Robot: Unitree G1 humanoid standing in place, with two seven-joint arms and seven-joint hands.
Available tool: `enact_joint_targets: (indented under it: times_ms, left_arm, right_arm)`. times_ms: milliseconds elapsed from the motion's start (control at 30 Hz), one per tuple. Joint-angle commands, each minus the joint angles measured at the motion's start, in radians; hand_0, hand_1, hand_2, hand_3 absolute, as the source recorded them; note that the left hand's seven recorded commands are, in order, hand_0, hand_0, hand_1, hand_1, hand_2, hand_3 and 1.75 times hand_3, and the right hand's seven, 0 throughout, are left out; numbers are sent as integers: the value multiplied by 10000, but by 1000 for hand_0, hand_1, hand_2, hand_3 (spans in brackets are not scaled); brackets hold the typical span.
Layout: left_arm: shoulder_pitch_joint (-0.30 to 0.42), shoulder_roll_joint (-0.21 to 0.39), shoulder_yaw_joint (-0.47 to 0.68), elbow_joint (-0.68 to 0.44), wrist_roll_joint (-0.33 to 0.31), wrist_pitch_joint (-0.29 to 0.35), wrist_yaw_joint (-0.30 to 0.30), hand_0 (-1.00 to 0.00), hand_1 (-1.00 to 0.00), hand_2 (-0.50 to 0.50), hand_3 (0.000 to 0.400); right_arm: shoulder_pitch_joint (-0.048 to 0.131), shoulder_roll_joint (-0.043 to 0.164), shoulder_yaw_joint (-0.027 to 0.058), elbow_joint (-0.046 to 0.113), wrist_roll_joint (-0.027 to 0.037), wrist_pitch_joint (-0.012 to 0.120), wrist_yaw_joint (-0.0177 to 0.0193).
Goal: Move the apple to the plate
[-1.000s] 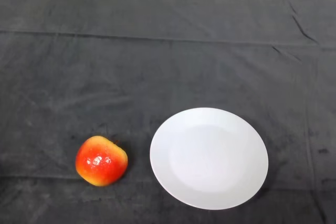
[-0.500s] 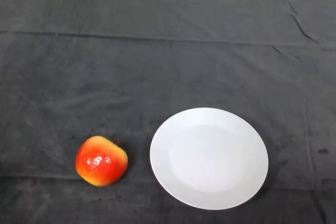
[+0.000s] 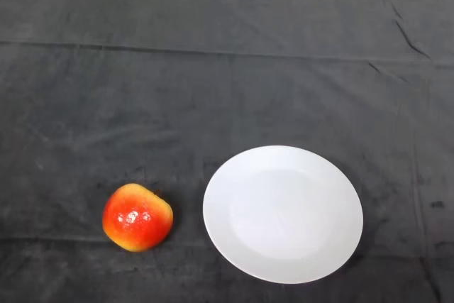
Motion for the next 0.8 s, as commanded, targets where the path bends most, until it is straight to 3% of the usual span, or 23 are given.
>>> enact_joint_targets:
  times_ms: [33, 567, 800]
  left_arm:
    - [312, 20, -248, -738, 441, 255, 76, 0, 0, 0, 0]
    - [383, 44, -2067, -3044, 1718, 2037, -189, 0, 0, 0, 0]
    - [274, 78, -2836, -3605, 2225, 2478, -409, 0, 0, 0, 0]
  right_arm:
    - [-153, -236, 3, 1, 187, -76, -1]
    - [-141, -216, 14, -42, 183, -72, -21]
    - [-136, -209, 18, -58, 182, -70, -29]
